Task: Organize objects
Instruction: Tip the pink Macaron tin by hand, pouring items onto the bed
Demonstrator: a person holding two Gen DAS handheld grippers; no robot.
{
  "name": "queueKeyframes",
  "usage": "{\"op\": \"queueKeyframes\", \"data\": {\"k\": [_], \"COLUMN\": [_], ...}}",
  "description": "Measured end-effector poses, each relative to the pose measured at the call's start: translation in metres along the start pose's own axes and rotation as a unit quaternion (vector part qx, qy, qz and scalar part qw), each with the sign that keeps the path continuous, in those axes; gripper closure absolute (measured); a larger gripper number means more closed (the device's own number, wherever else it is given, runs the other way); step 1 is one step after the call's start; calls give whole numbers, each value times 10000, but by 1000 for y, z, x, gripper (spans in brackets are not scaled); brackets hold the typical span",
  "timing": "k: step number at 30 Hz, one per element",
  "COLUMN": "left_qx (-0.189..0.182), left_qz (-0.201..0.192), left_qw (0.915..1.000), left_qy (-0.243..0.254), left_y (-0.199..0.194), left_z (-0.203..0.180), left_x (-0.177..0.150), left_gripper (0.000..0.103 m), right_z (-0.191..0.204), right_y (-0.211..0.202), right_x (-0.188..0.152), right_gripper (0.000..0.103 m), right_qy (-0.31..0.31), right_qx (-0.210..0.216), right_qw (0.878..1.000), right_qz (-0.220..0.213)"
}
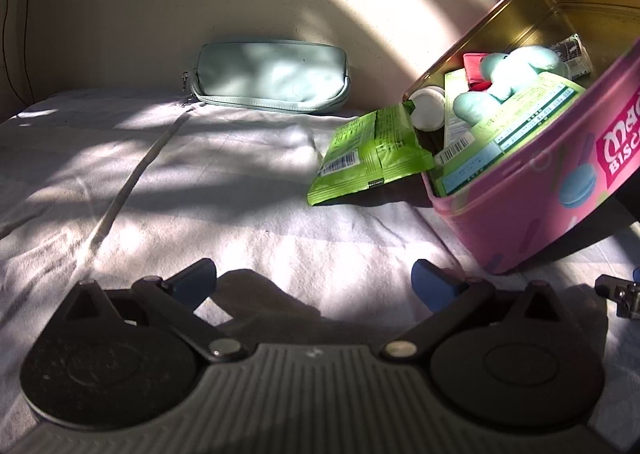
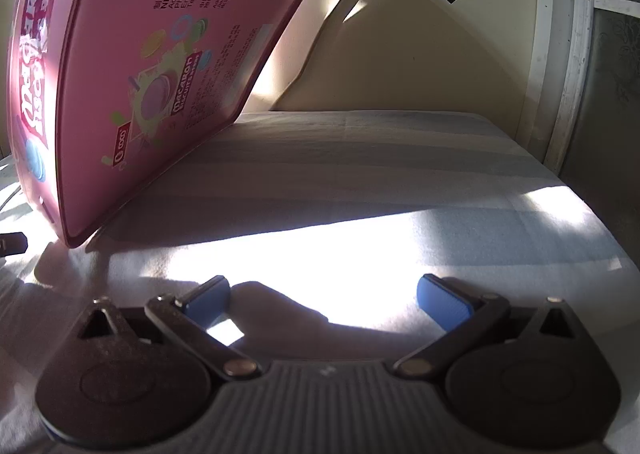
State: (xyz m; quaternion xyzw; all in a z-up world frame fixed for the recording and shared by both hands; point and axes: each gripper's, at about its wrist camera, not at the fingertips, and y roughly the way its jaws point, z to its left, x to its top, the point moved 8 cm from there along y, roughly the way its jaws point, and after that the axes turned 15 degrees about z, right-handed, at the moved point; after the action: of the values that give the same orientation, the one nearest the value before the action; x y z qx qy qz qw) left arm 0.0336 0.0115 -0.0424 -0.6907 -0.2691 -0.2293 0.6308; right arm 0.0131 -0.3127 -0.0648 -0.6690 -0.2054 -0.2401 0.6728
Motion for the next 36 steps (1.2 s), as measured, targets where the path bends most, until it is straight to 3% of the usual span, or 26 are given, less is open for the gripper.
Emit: {"op": "queueKeyframes", "data": {"k": [6, 11, 36], "left_qx": [261, 414, 168], "left_qz": [-69, -499, -566], "left_qw": [9995, 9964, 9965], "left_qy": [157, 537, 597], "left_y": [1, -13, -17], "left_z": [-3, -14, -18], "left_x": [4, 3, 0], "left_gripper": [0, 0, 0], "right_z": [0, 0, 0], "right_y": [0, 0, 0], "right_x": [0, 0, 0], "right_gripper": [0, 0, 0], "right_qy": [0, 0, 1], "right_qx": [0, 0, 0], "right_qw": [10000, 10000, 10000], "right_qz": [0, 0, -1]}}
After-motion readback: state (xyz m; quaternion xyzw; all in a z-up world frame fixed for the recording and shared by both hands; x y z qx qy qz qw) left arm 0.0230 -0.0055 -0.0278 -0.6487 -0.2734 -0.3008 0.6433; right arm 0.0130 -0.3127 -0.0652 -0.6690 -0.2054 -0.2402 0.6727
